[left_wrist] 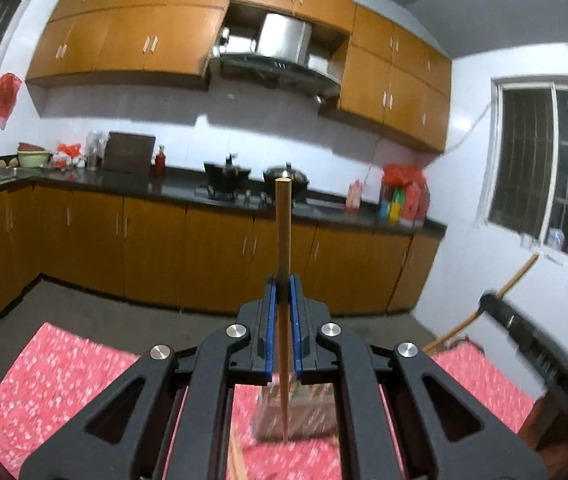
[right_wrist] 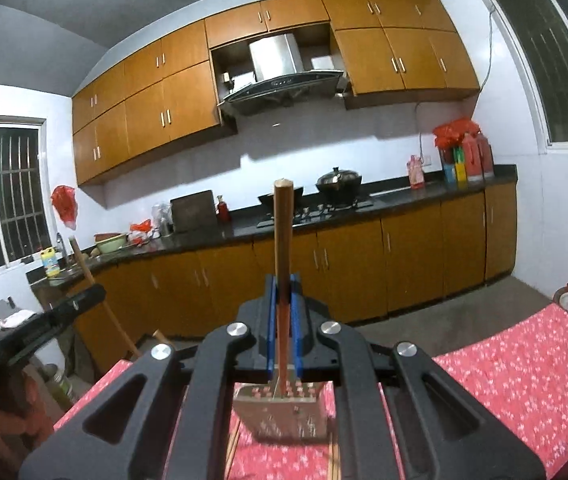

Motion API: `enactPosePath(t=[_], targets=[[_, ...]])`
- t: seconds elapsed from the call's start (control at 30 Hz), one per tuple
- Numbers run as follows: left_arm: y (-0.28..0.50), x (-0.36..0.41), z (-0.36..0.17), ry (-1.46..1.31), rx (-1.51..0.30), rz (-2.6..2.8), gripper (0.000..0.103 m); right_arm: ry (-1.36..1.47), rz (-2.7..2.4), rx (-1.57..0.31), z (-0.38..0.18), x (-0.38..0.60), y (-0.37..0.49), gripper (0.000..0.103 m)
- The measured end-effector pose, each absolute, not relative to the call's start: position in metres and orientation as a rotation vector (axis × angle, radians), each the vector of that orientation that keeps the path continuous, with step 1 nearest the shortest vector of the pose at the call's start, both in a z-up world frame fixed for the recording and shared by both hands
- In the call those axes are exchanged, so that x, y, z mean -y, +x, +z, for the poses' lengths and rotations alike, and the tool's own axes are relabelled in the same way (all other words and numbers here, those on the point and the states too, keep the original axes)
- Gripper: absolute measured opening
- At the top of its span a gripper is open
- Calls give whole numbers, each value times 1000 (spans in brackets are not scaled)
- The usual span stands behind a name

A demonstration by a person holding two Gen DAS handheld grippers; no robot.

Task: Organize utensils
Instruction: 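Open the left tool to drop its chopstick into the caddy while the right tool releases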

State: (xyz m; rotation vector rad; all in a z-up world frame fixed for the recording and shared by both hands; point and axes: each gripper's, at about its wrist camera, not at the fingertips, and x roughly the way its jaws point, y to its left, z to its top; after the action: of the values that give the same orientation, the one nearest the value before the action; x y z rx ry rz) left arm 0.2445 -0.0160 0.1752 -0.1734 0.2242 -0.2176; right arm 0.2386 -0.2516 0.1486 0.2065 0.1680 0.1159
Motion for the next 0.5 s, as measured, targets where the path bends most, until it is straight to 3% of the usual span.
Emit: enactPosePath(t=[0.5], targets=[[284, 48, 139, -166, -187, -165, 7, 190, 105, -297, 107, 244, 294, 8]])
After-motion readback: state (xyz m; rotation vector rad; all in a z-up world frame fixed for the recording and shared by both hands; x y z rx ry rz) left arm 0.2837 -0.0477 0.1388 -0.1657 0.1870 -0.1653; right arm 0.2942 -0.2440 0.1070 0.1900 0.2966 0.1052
